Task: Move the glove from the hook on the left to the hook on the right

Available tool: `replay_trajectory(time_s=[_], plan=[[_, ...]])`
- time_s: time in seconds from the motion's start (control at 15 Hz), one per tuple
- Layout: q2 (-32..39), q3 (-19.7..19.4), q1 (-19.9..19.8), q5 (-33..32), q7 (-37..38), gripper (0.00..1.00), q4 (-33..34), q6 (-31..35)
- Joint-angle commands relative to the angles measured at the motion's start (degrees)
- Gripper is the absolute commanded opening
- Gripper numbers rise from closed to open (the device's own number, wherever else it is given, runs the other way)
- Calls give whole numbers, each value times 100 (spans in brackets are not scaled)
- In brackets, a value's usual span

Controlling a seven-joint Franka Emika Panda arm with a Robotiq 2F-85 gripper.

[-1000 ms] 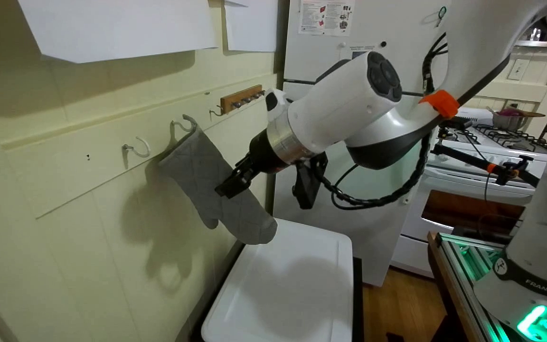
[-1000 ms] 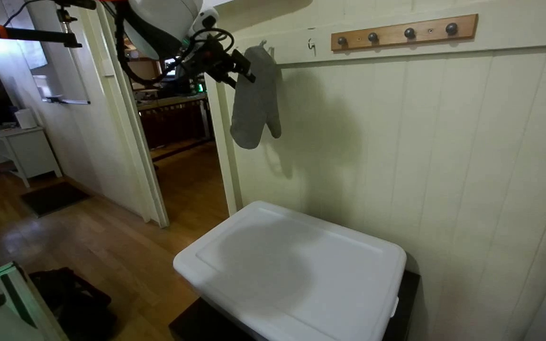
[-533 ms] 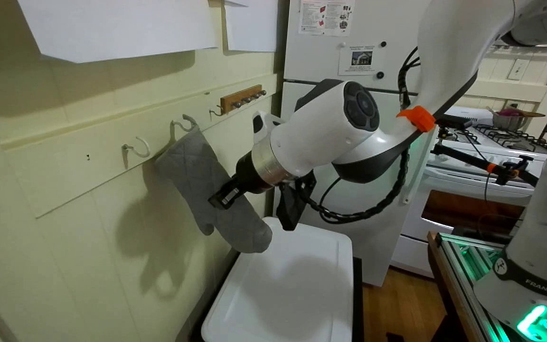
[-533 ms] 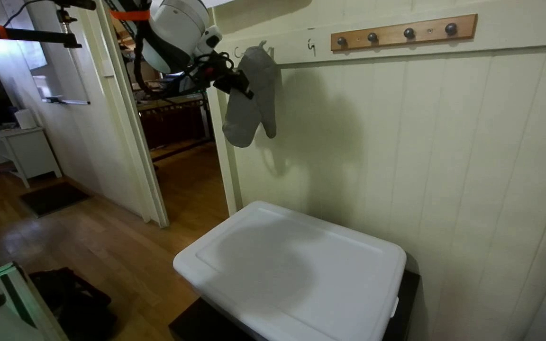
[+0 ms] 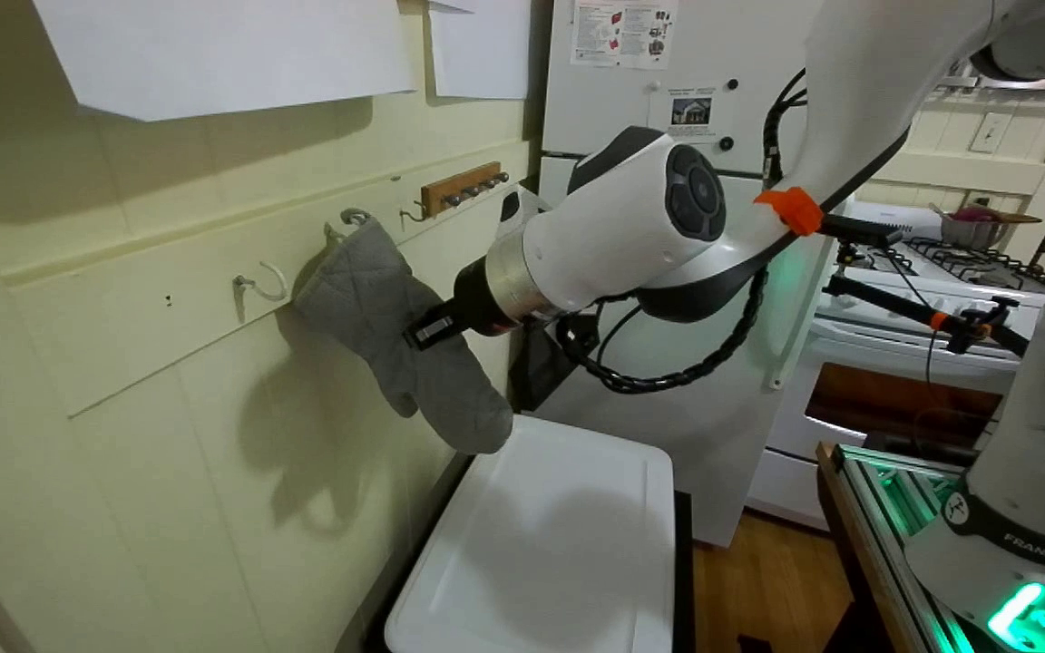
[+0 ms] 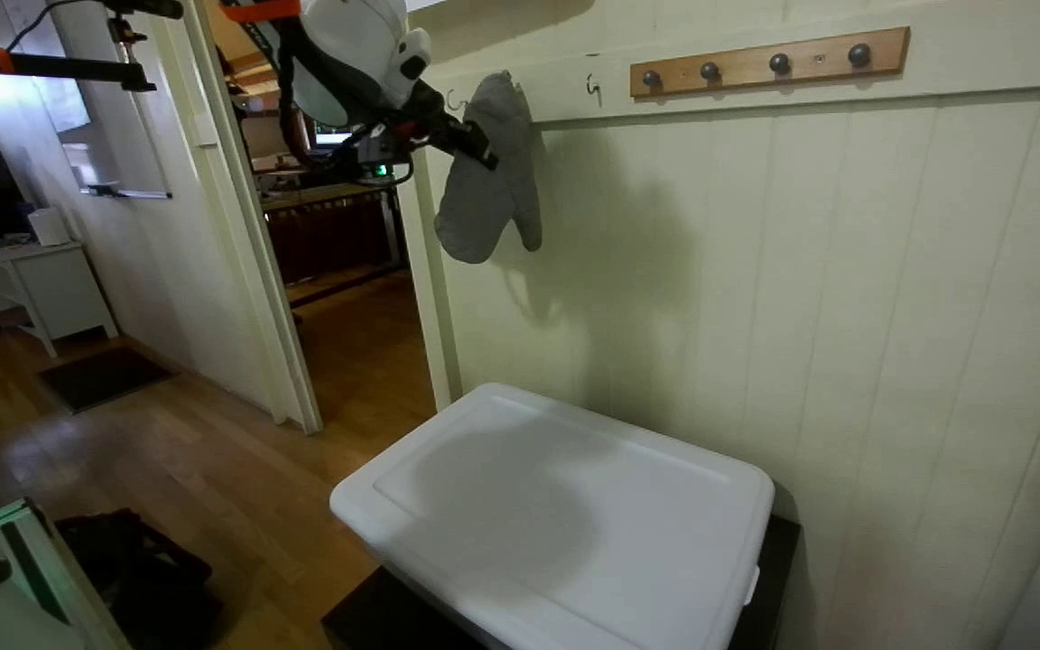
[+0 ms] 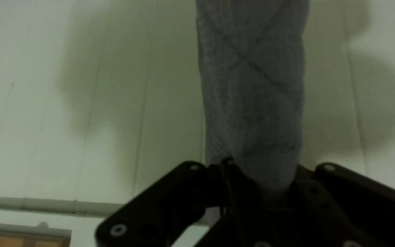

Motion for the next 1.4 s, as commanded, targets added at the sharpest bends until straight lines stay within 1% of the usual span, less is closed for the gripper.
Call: replay_trajectory(time_s=[0.0,0.27,0.53,0.8,0.87,1.07,1.33], plan=[[-310,-70,-52,-259,844,3,-77,-96],[-490,-154,-169,-228,1846,3,-110,44],[-634,-208,-228,-371,2509,3,-124,177],[-788,-229,-259,-960,3630,3,-104,294],[-804,-231,-261,-1057,3771,3,-114,262],[-857,-279,-334,-665,3582,3,-291,222],[-1034,-419,-527,-209,3413,3,-628,485]])
